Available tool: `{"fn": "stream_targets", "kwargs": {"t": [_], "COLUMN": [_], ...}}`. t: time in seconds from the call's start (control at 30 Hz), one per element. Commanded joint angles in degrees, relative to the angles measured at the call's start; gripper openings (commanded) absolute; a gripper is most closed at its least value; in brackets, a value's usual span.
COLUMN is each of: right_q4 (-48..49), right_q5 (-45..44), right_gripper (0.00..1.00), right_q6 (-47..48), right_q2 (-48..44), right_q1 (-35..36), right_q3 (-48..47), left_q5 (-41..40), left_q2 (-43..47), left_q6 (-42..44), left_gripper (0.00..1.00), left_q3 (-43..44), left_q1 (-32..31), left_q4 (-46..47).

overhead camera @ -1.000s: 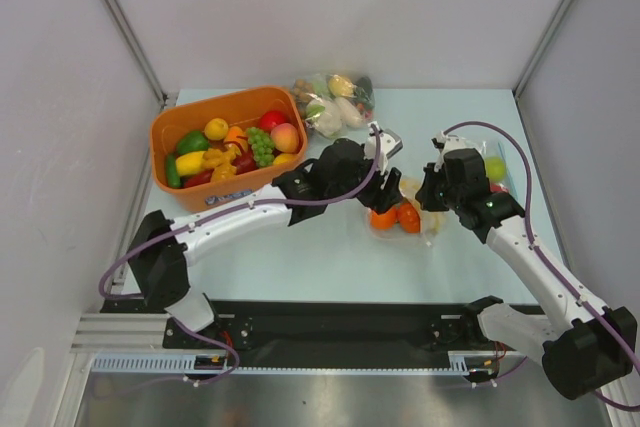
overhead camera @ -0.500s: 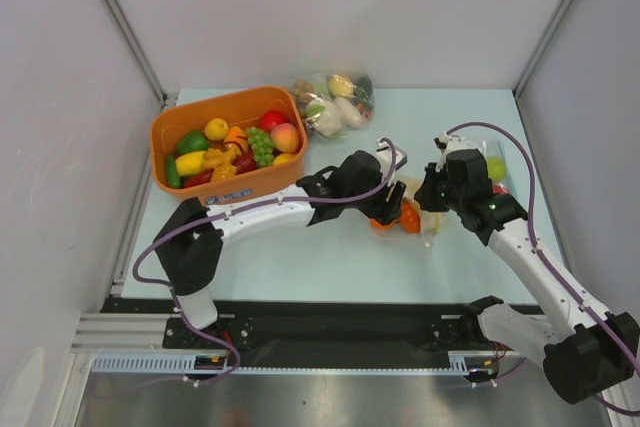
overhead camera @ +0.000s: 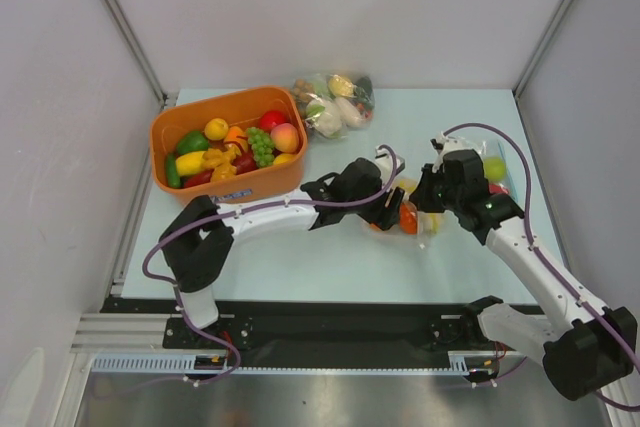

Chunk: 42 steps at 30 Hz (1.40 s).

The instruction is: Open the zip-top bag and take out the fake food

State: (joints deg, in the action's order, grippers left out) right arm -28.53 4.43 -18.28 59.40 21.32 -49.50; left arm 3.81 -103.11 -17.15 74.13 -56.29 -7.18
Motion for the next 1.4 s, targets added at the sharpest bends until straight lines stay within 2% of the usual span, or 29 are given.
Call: {"fn": "stream_targets", "kwargs": {"t": [0.0,0.1,0.2,0.37,0.53,0.83,1.1,1.37], "right_q4": [3.04,3.57,3.66,2.61,3.48,2.61,4.18,7.35], "right_q5": [0.32,0.49,0.32,0.06,1.11,1.64,4.71,7.70], "right_gripper": [0.00,0.00,0.00,0.00,0.00,0.00,0.00,0.00], "right_q6": [-0.96,-1.32,-1.49,-1.58,-2.28,-2.02,-2.81,-3.86], "right_q2": [0.89,1.69,1.69,0.72,0.81,0.28,0.81,2.56], "right_q1": [0.30,0.65,1.35,2.06,2.06,2.50,2.58,3.02], "right_q3": [-0.16,-0.60,-1.13,-1.66,-1.83,-2.10,0.36,1.15], "left_q5": [2.07,3.66,2.34,-0.21,2.08,-8.37,-11.37,-10.23], "left_q2": [4.14,3.80,0.99,-0.07,-0.95,-1.39,-2.44,-6.22], "left_q6": [-1.40,-1.92,-1.57,-1.40,-1.31,-1.04,-0.34,-0.52], "left_gripper": [0.70,0.70,0.70,0.73,0.73,0.77,0.79,0.80], "left_q3": [-2.75,-3.99,-1.89,-1.27,-0.13,-1.08,-1.19,0.49], "left_q1": [-0.66,-0.75,-0.75,-0.66,-0.75,1.44,2.15,2.24], "left_q4": [4.80,6.74,3.85,4.19,5.86,4.36,6.39,6.92]}}
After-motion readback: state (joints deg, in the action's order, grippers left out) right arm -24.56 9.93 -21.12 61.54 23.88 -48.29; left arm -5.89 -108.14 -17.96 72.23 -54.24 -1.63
